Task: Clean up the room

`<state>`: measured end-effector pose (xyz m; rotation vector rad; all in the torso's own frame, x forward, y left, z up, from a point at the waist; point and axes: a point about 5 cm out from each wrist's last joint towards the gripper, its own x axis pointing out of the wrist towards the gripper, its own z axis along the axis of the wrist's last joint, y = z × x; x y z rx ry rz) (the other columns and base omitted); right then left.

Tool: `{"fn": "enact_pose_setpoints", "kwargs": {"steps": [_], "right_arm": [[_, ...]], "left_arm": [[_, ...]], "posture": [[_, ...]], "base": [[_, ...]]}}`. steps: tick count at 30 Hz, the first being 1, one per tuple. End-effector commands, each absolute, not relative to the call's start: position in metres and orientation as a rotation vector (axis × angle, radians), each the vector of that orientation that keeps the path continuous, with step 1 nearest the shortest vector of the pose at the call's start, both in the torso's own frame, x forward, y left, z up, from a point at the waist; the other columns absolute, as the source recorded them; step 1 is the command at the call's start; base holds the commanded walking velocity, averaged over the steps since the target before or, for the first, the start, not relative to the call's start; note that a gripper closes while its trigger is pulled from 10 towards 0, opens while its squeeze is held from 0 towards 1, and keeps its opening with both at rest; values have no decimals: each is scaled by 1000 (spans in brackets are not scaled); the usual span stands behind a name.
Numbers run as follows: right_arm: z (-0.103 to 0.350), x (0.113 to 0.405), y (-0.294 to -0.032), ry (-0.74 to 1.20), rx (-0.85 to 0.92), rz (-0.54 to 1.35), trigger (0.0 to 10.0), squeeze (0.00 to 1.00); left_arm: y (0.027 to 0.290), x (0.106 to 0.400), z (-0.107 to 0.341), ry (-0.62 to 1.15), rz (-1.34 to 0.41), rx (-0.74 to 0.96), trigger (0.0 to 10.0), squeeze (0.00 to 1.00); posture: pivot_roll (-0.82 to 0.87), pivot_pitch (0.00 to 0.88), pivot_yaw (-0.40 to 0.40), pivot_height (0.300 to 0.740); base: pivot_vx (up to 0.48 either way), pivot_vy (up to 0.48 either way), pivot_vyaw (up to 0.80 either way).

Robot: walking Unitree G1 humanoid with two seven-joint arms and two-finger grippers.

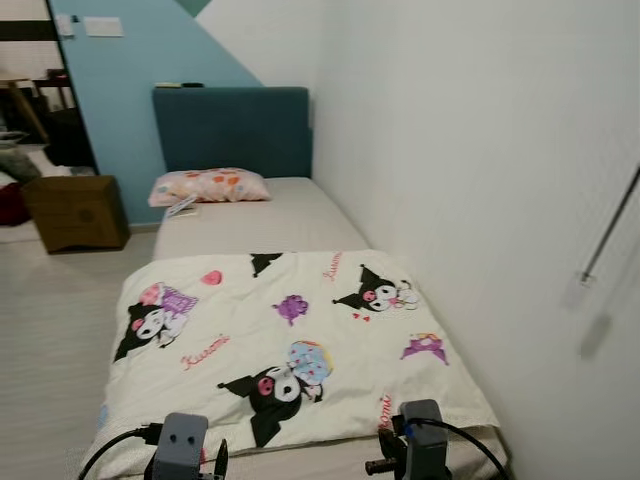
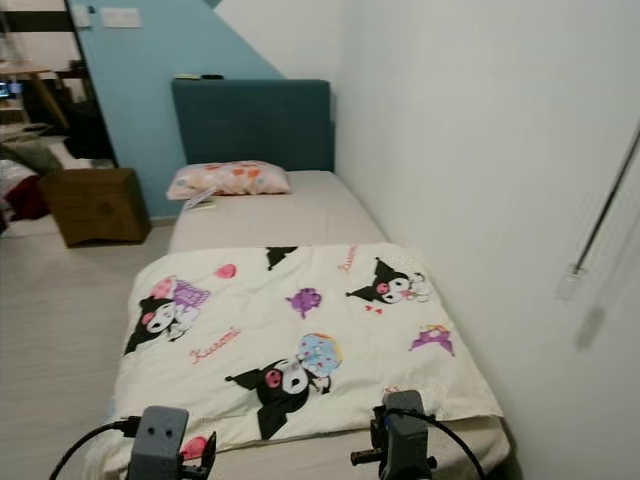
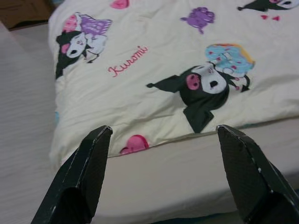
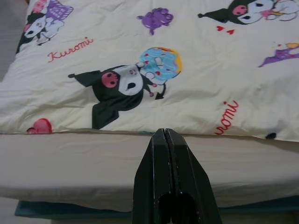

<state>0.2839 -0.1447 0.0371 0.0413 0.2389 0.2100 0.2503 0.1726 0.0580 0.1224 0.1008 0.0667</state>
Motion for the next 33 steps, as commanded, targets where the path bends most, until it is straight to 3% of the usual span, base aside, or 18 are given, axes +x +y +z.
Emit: {"fn": "enact_pose_setpoints", "kwargs": {"steps": [1,14,33], "right_arm": [[33,281,-147,248,35,209,10000,0],[34,282,-145,248,32,230,10000,0],[32,281,-144,255,30,235,10000,0]], "left_arm": [[173,247,57,98,74,114,10000,0],[171,244,57,80,75,96,10000,0],[171,243,57,67,75,102,10000,0]], "posture": [[-71,100,-17,740],[-69,87,-22,740],[-68,86,-18,740]], "base": [[255,0,0],[360,0,0],[0,0,0]]}}
